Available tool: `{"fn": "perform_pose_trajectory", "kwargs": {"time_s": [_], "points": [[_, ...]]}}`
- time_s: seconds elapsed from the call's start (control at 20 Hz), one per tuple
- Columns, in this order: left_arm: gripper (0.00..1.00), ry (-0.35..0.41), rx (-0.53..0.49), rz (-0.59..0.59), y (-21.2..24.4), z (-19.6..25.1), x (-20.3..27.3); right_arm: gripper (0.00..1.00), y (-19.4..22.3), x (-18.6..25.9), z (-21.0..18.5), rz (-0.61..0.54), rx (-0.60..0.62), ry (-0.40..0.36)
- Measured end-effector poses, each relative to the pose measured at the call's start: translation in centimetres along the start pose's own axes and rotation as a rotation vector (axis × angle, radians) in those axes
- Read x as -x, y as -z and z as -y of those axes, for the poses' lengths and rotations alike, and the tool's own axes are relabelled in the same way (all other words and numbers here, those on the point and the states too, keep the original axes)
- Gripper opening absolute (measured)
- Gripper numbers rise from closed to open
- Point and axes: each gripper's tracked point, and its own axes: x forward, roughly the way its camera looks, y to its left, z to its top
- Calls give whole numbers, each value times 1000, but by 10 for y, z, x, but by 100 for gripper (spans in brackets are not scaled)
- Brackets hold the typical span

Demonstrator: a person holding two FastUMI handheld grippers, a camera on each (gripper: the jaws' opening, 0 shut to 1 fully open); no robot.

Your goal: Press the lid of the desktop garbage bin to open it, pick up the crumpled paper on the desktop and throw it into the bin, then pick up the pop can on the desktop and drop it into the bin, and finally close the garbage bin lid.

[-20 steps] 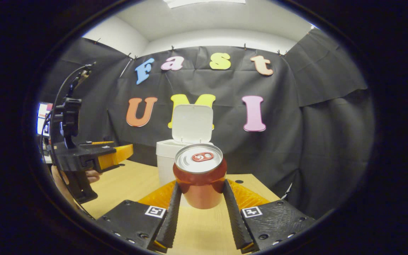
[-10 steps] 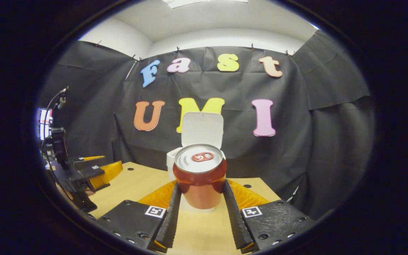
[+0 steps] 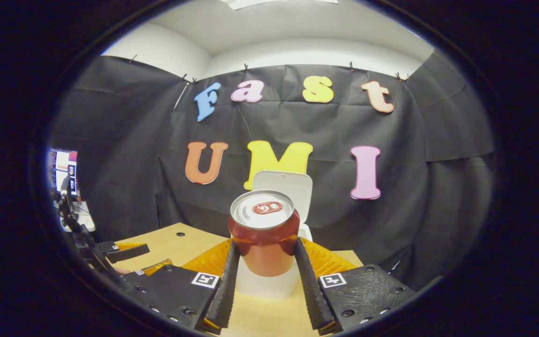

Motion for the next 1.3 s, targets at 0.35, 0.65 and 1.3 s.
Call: {"fn": "perform_pose_trajectory", "kwargs": {"time_s": [0.35,0.65,1.3], "points": [[98,-4,10,-31,13,0,-9,64,-36,-78,0,-62,29,59],[98,-13,12,-56,21,-1,-15,63,-44,-156,-6,-133,21,81],[98,-24,17,-58,25,-4,-15,63,7,-266,28,-372,-103,241]]}}
